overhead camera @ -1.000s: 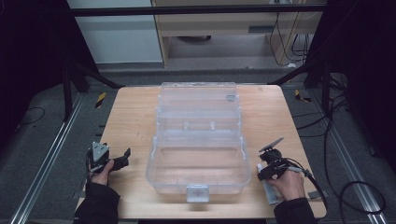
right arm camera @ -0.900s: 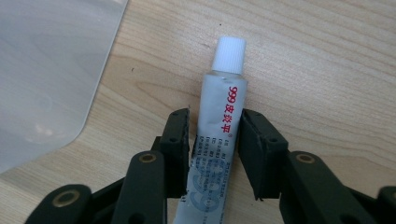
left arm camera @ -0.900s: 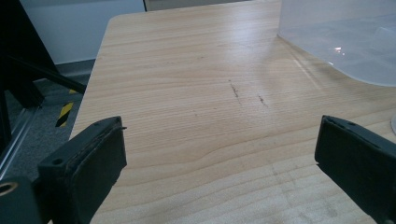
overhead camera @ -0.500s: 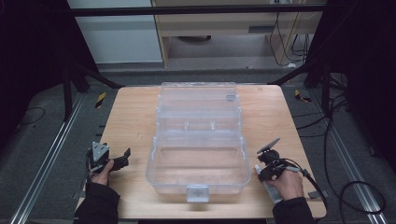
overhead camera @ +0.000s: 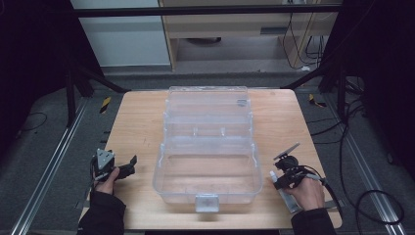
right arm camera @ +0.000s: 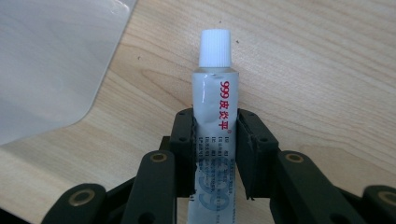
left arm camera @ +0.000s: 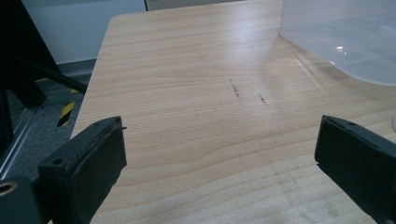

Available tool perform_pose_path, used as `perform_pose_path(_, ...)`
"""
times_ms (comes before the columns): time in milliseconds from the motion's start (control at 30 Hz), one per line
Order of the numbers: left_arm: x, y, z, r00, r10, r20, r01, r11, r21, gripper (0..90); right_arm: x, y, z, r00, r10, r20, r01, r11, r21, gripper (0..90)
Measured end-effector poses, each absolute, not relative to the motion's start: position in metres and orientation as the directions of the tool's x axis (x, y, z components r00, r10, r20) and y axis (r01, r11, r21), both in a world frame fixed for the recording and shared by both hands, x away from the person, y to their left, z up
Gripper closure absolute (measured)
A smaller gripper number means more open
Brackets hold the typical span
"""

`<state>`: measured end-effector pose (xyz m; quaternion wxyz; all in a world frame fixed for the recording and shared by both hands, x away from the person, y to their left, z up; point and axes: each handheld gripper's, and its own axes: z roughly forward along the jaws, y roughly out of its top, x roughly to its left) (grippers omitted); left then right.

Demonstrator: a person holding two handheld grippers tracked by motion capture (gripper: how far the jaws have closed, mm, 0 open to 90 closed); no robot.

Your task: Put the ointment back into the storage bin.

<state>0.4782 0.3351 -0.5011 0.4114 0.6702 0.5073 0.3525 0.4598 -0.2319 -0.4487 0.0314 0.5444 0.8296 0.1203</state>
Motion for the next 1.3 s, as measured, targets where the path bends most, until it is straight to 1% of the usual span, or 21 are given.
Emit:
perform_pose_path(33, 0.478, 0.335, -0.501, 0.237, 0.970, 0.057, 0.390, -0.148, 0.909, 1.5, 0.459, -0.235, -0.443, -0.410, 0.909, 0.072, 0.888, 0.380, 0.259, 69.8)
perform_pose_path(133, 0.478, 0.335, -0.501, 0.236, 0.970, 0.057, 0.390, -0.149, 0.909, 1.5, 0.458, -0.237, -0.436, -0.419, 0.905, 0.074, 0.879, 0.384, 0.283, 69.8)
perform_pose_path(200, 0.478, 0.335, -0.501, 0.237, 0.970, 0.057, 0.390, -0.149, 0.909, 1.5, 0.459, -0.235, -0.425, -0.436, 0.896, 0.081, 0.863, 0.391, 0.321, 69.8)
perform_pose_path(400, 0.478, 0.335, -0.501, 0.240, 0.969, 0.054, 0.390, -0.147, 0.909, 1.5, 0.460, -0.234, -0.407, -0.449, 0.890, 0.081, 0.841, 0.391, 0.375, 69.8)
perform_pose_path(500, 0.478, 0.335, -0.501, 0.242, 0.969, 0.056, 0.388, -0.149, 0.909, 1.5, 0.461, -0.232, -0.393, -0.468, 0.880, 0.083, 0.815, 0.393, 0.426, 69.8)
perform_pose_path(533, 0.478, 0.335, -0.501, 0.242, 0.969, 0.056, 0.388, -0.149, 0.909, 1.5, 0.461, -0.232, -0.393, -0.468, 0.880, 0.083, 0.815, 0.393, 0.426, 69.8)
perform_pose_path(633, 0.478, 0.335, -0.501, 0.242, 0.969, 0.053, 0.388, -0.146, 0.910, 1.5, 0.462, -0.230, -0.380, -0.497, 0.864, 0.079, 0.779, 0.404, 0.479, 69.9)
perform_pose_path(667, 0.478, 0.335, -0.501, 0.242, 0.969, 0.053, 0.388, -0.146, 0.910, 1.5, 0.462, -0.230, -0.380, -0.497, 0.864, 0.079, 0.779, 0.404, 0.479, 69.9)
perform_pose_path(700, 0.478, 0.335, -0.501, 0.242, 0.969, 0.053, 0.388, -0.147, 0.910, 1.5, 0.462, -0.230, -0.374, -0.509, 0.858, 0.074, 0.760, 0.407, 0.507, 69.8)
perform_pose_path(733, 0.478, 0.335, -0.501, 0.242, 0.969, 0.053, 0.388, -0.147, 0.910, 1.5, 0.462, -0.230, -0.374, -0.509, 0.858, 0.074, 0.760, 0.407, 0.507, 69.8)
perform_pose_path(767, 0.478, 0.335, -0.501, 0.243, 0.969, 0.054, 0.388, -0.148, 0.910, 1.5, 0.461, -0.229, -0.368, -0.530, 0.845, 0.071, 0.736, 0.418, 0.532, 69.8)
perform_pose_path(867, 0.478, 0.335, -0.501, 0.243, 0.968, 0.053, 0.388, -0.148, 0.910, 1.5, 0.461, -0.228, -0.363, -0.550, 0.833, 0.068, 0.719, 0.431, 0.545, 69.8)
perform_pose_path(933, 0.478, 0.335, -0.501, 0.244, 0.968, 0.053, 0.388, -0.147, 0.910, 1.5, 0.461, -0.226, -0.357, -0.577, 0.815, 0.050, 0.696, 0.459, 0.552, 69.8)
perform_pose_path(1133, 0.478, 0.335, -0.501, 0.244, 0.968, 0.053, 0.388, -0.147, 0.910, 1.5, 0.462, -0.223, -0.349, -0.611, 0.790, 0.036, 0.667, 0.491, 0.561, 69.8)
perform_pose_path(1300, 0.478, 0.335, -0.501, 0.243, 0.968, 0.053, 0.388, -0.147, 0.910, 1.5, 0.462, -0.216, -0.333, -0.664, 0.747, 0.023, 0.618, 0.532, 0.578, 69.8)
